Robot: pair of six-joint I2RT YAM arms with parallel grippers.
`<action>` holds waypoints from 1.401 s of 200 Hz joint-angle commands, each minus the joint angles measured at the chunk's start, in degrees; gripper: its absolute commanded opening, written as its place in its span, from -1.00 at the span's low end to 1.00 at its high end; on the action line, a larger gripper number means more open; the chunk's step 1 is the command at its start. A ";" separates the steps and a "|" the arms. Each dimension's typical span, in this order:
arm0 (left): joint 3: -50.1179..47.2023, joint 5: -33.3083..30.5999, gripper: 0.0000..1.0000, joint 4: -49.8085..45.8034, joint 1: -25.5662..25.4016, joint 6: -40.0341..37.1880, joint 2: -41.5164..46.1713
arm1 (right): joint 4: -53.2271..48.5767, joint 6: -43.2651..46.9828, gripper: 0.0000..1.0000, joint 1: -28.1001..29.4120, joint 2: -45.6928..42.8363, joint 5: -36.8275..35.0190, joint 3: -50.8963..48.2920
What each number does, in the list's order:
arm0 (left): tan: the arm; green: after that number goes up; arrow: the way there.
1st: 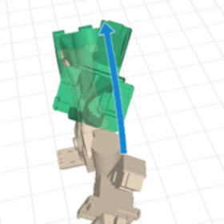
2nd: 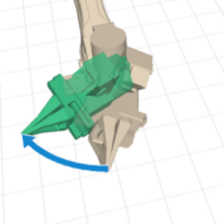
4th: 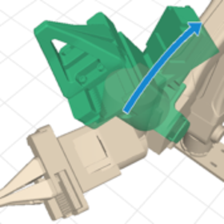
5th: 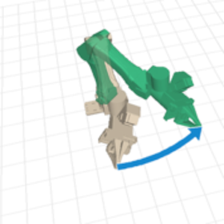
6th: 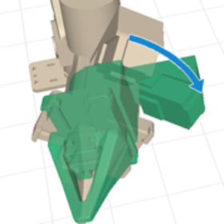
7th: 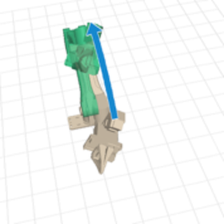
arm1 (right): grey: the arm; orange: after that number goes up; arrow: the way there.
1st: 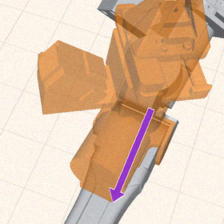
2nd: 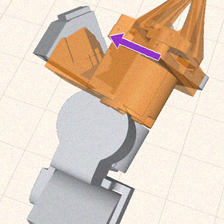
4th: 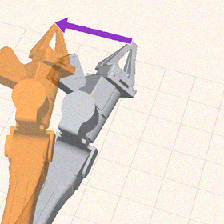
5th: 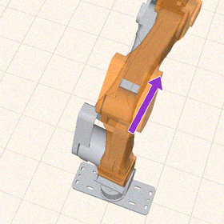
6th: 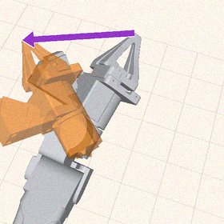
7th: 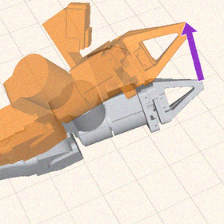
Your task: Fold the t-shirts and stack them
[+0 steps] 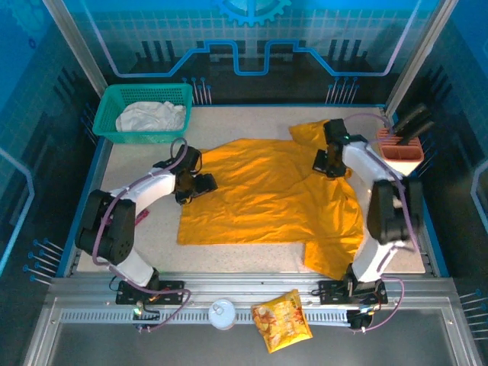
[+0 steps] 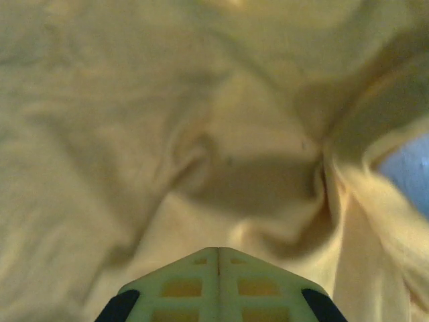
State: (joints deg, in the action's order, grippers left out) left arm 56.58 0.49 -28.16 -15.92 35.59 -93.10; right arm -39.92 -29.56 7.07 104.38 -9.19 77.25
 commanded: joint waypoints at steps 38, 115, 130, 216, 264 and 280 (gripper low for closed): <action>5.48 -2.56 0.66 -2.60 -0.34 -1.14 -9.14 | -11.47 8.22 -1.00 -2.35 22.80 -6.40 23.40; 13.88 -5.86 0.67 -6.26 -0.08 -2.97 -21.96 | -28.25 12.23 -1.00 -2.93 50.00 -1.79 63.56; 15.79 -6.32 0.67 -7.17 0.23 -3.38 -23.79 | -29.30 11.61 -1.00 -2.89 52.47 0.86 68.79; 18.97 -10.99 0.71 -10.52 1.25 -5.16 -18.76 | -26.42 15.83 -0.56 -2.83 33.34 -2.16 58.45; 20.68 -12.00 0.76 -12.52 0.43 -5.18 -16.41 | -22.52 17.36 -0.22 -3.17 20.03 -9.18 36.98; 21.39 -11.61 0.77 -12.69 -0.42 -5.10 -18.78 | -21.02 16.79 -0.21 -3.69 18.38 -9.69 31.81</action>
State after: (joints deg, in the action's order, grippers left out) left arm 76.47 -10.94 -38.39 -15.27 31.29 -110.80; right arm -62.46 -13.21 4.43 123.81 -15.66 116.27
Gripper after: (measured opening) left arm 0.882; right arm 0.392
